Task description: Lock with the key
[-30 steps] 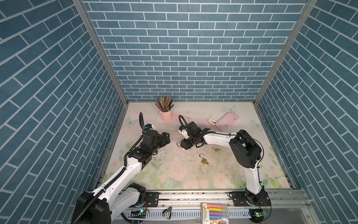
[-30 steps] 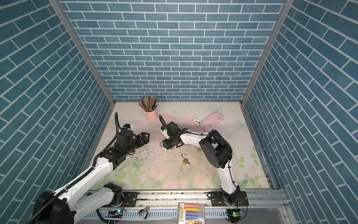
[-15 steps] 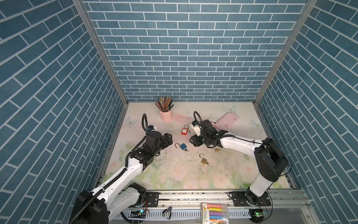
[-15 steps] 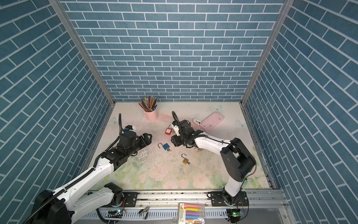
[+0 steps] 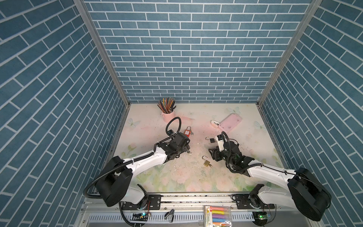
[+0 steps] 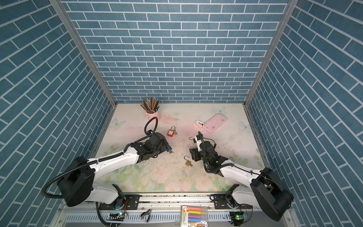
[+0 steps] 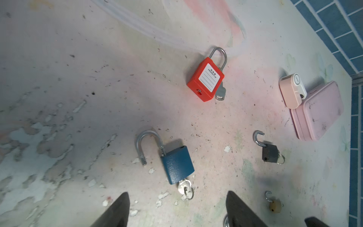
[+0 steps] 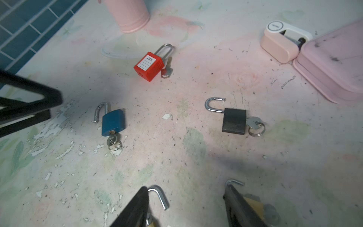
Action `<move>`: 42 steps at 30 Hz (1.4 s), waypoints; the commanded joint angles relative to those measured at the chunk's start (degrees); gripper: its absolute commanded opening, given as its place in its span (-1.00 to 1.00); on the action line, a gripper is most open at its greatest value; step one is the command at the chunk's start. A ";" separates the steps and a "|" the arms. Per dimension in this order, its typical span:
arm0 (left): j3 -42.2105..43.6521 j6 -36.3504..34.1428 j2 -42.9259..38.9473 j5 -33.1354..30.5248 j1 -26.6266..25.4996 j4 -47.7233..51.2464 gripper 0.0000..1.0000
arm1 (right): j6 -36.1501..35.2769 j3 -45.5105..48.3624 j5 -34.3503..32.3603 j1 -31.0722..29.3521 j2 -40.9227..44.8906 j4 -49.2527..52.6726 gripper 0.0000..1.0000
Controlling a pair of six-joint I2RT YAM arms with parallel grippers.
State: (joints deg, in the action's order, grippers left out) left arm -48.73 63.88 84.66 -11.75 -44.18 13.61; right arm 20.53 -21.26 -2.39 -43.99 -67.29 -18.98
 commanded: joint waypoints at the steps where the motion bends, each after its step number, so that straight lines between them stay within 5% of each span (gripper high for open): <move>1: -2.45 2.72 2.96 -1.75 -1.08 0.98 0.45 | -4.87 1.58 -2.12 -2.92 2.52 -9.00 0.24; 42: -24.29 11.90 27.29 0.09 -0.26 21.03 0.29 | -10.25 1.50 -6.43 -4.97 -5.61 -15.71 0.29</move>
State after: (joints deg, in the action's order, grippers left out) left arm -72.64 73.78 110.91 -10.94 -44.77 31.46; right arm 11.92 -19.64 -6.96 -48.75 -72.20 -33.28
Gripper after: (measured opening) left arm 0.648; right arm 0.642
